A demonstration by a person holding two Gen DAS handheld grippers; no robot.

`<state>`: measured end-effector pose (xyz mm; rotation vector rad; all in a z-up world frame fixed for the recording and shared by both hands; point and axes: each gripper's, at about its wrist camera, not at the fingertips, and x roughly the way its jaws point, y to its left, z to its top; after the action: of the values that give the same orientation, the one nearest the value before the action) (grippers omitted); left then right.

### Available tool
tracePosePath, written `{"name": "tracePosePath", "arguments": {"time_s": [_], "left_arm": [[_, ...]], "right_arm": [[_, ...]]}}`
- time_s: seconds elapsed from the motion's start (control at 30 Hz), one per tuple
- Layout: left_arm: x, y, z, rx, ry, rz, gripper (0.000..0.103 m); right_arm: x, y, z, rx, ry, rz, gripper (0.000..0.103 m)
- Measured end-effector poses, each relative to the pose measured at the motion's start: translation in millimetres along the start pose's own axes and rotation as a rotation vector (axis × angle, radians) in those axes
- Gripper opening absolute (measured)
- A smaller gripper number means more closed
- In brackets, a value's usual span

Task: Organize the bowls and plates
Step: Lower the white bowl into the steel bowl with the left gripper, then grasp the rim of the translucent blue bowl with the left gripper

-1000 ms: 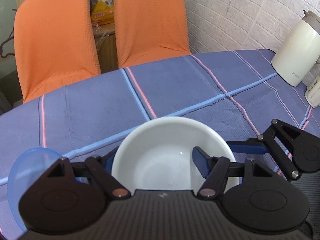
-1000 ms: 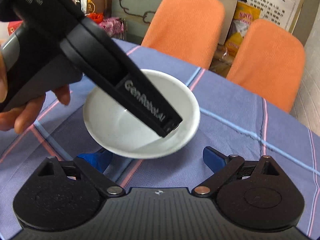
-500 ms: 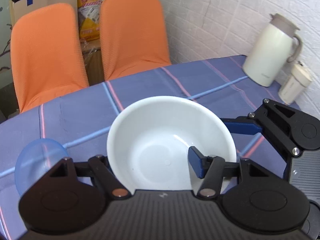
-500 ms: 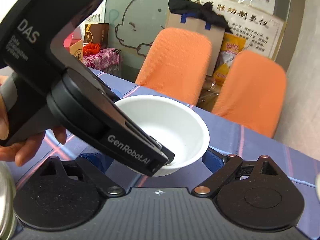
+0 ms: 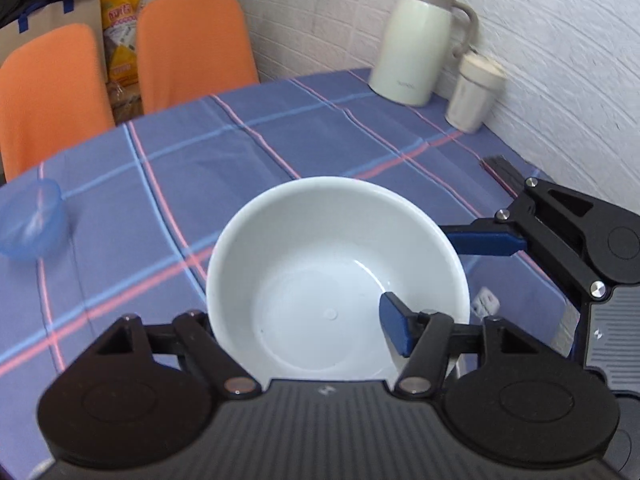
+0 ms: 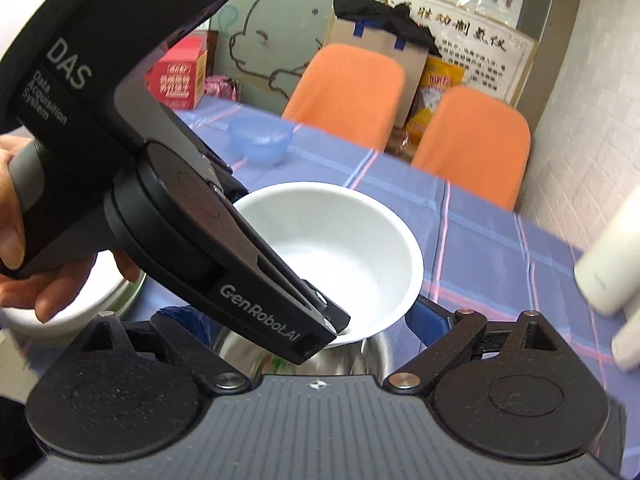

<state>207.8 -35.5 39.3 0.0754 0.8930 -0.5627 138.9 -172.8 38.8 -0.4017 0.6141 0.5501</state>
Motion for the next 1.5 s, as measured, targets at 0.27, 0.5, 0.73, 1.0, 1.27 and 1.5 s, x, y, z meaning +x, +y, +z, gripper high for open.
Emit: {"name": "tracePosePath", "arguments": {"time_s": [0.27,0.5,0.73,1.0,1.27,1.5], "left_arm": [[20,-13,-31,0.006,0.073,0.034,0.064],[7,-5,-30,-0.016,0.087,0.017,0.072],[-42,12,-38,-0.035,0.013,-0.003,0.072],[-95,87,-48,-0.147,-0.063,0.192,0.072],[-102,196,-31,-0.308,-0.077,0.303,0.072],[-44,277,17,-0.458,-0.087,0.273,0.072]], "right_arm": [[4,5,-26,0.025,0.046,0.025,0.081],[-21,-2,-49,0.080,0.055,0.019,0.083],[-48,-5,-64,0.142,0.021,0.018,0.083],[-29,7,-15,0.110,-0.064,0.091,0.083],[56,29,76,0.056,-0.053,0.141,0.083],[178,41,132,0.019,0.062,0.161,0.083]]}}
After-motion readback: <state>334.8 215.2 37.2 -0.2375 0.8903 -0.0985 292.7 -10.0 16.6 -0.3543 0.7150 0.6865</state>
